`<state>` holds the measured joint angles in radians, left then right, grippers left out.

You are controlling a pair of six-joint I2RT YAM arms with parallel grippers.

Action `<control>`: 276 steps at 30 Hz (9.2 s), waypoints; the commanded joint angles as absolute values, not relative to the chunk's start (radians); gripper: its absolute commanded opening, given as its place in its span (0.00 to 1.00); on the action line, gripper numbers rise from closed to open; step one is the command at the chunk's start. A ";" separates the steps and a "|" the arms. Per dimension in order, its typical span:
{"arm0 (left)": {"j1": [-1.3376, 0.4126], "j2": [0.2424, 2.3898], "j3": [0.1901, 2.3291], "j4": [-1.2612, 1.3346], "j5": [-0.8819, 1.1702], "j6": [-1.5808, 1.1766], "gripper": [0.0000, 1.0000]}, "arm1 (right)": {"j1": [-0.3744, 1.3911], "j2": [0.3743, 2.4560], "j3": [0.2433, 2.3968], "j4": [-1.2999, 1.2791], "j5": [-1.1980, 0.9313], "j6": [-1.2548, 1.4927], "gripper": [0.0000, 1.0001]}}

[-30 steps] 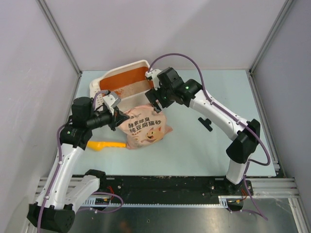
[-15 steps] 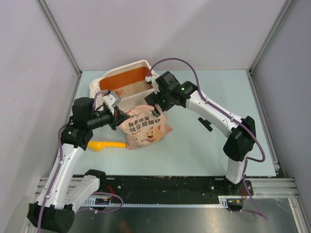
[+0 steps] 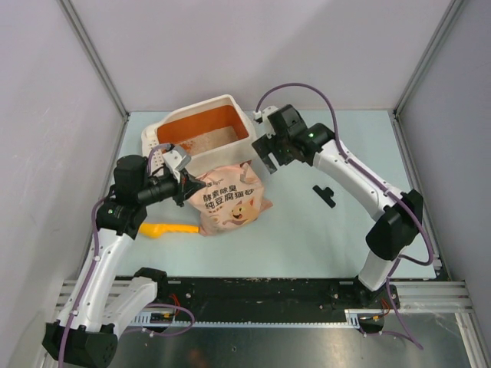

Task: Fill the litter box with clean litter

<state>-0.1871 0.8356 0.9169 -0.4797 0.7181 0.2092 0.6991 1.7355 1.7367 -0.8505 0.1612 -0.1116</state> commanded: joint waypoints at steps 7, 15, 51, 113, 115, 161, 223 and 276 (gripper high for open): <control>-0.189 0.825 0.942 -0.353 0.778 0.158 0.00 | 0.781 1.735 1.905 -0.865 0.106 -0.123 0.93; -0.189 0.821 0.948 -0.353 0.764 0.158 0.00 | 0.752 1.816 1.893 -0.864 -0.042 -0.005 0.95; -0.190 0.818 0.925 -0.344 0.779 0.150 0.00 | 0.765 1.769 1.887 -0.831 0.354 -0.293 1.00; -0.192 0.848 0.925 -0.331 0.831 0.135 0.06 | 0.790 1.816 1.833 -0.919 0.086 -0.193 0.95; -0.196 0.859 0.934 -0.333 0.853 0.135 0.21 | 0.788 1.824 1.850 -0.945 0.057 -0.186 0.86; -0.411 0.974 1.005 -0.287 0.703 0.361 0.00 | 0.684 2.009 2.065 -0.992 -0.153 -0.057 0.63; 0.319 1.164 0.917 -1.166 0.290 1.423 0.86 | 0.451 1.758 2.092 -0.890 -0.311 -0.199 0.79; -0.042 1.088 1.494 -0.816 0.583 0.611 0.00 | 0.377 1.871 2.344 -0.672 -0.825 0.279 0.96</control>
